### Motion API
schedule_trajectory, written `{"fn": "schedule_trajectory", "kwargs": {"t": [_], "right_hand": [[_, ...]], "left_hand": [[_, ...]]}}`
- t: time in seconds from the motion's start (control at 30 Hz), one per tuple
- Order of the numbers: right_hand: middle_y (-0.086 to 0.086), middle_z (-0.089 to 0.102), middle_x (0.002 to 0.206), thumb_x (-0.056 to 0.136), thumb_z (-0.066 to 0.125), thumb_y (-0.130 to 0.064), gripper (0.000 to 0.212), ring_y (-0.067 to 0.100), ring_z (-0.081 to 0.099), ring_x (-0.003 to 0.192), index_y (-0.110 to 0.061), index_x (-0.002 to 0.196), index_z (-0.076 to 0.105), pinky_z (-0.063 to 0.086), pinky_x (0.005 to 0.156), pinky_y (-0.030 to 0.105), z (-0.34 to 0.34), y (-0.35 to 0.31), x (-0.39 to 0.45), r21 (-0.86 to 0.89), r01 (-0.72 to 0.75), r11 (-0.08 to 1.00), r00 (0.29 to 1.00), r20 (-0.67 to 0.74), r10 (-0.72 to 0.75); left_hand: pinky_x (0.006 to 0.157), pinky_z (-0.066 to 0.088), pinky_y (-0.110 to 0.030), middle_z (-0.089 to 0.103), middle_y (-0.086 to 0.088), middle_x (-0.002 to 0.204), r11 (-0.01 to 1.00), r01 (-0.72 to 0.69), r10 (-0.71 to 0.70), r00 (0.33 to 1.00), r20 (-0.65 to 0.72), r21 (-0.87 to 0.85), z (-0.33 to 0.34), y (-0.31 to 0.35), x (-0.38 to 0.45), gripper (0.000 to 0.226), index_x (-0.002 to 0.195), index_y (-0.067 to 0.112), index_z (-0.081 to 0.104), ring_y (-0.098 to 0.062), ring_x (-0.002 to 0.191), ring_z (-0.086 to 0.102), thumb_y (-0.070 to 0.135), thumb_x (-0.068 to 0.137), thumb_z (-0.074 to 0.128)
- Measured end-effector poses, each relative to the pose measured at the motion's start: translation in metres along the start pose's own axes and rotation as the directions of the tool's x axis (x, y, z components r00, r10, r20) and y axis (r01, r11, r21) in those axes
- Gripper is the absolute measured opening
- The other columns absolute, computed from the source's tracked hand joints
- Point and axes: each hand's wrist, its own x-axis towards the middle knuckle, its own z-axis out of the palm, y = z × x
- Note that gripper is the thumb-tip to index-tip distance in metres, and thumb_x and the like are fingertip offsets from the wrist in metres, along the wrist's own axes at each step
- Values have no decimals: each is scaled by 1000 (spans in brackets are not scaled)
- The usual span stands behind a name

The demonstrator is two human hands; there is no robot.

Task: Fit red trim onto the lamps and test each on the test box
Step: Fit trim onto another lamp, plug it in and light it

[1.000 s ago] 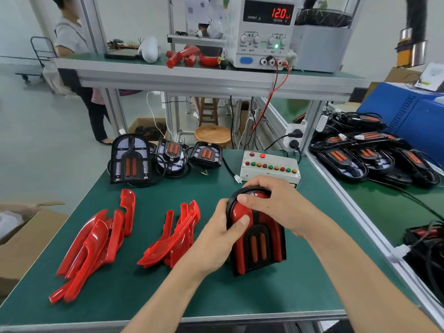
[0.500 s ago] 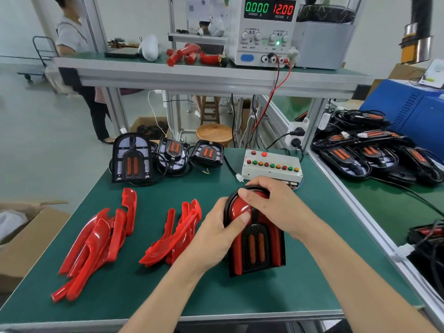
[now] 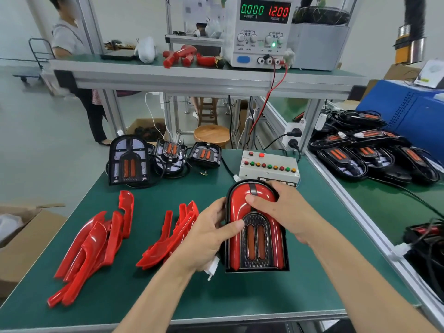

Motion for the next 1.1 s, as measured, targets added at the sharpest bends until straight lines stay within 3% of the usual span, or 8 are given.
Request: {"fn": "schedule_trajectory", "kwargs": {"t": [0.1,0.2,0.37,0.53,0.67,0.83,0.97,1.1], "right_hand": [[-7,79,96,85,83,-35,26,13,77,87,-26,106,72,62,76,32,3,5,0,5,18,1000,998,-59,-18],[-4,80,92,85,83,-29,24,15,78,82,-21,105,73,62,67,27,6,4,1,96,16,995,995,-98,-7],[-2,80,89,83,85,-24,24,17,78,77,-22,104,73,60,57,25,5,4,0,258,-15,966,981,-183,64],[1,80,93,79,88,-27,32,22,78,83,-24,106,71,65,69,38,2,8,-1,290,-44,956,973,-204,107],[-2,80,92,81,87,-30,27,18,78,82,-25,103,73,63,64,31,-1,10,-2,262,-11,965,978,-200,65],[-5,80,94,82,85,-35,29,16,78,82,-27,107,72,62,63,28,-4,6,-3,243,12,970,979,-198,38],[4,80,88,86,81,-37,30,23,78,76,-17,105,70,60,55,29,-12,9,-7,359,-44,932,956,-257,144],[1,80,87,85,82,-38,31,21,78,76,-19,105,69,60,54,29,-11,16,-11,371,-41,928,931,-323,171]], "left_hand": [[111,46,-52,67,-10,134,999,10,-10,1000,25,-31,4,2,0,57,139,14,55,-31,130,59,21,86,77],[107,50,-46,63,-14,140,992,40,-27,994,110,-119,4,6,-1,58,144,13,50,-35,134,56,18,91,73],[108,46,-25,55,4,149,999,-20,11,966,257,35,4,12,-4,81,156,34,31,-16,140,50,15,92,76],[115,40,-25,49,16,152,994,-25,-6,959,282,106,6,8,-7,103,161,42,10,-9,144,43,23,89,81],[117,37,-26,46,17,154,981,-99,56,967,247,164,11,8,-9,93,160,43,14,-9,146,40,14,95,73],[110,38,-14,48,22,151,982,-114,77,970,229,153,13,12,-11,83,155,46,23,-2,143,41,23,94,75],[124,29,-37,41,27,156,976,-58,18,982,187,211,10,10,-16,86,158,41,25,3,147,33,35,90,78],[98,56,-36,52,19,149,986,-11,-26,975,222,164,14,11,-18,74,153,45,35,-9,136,53,10,97,67]]}}
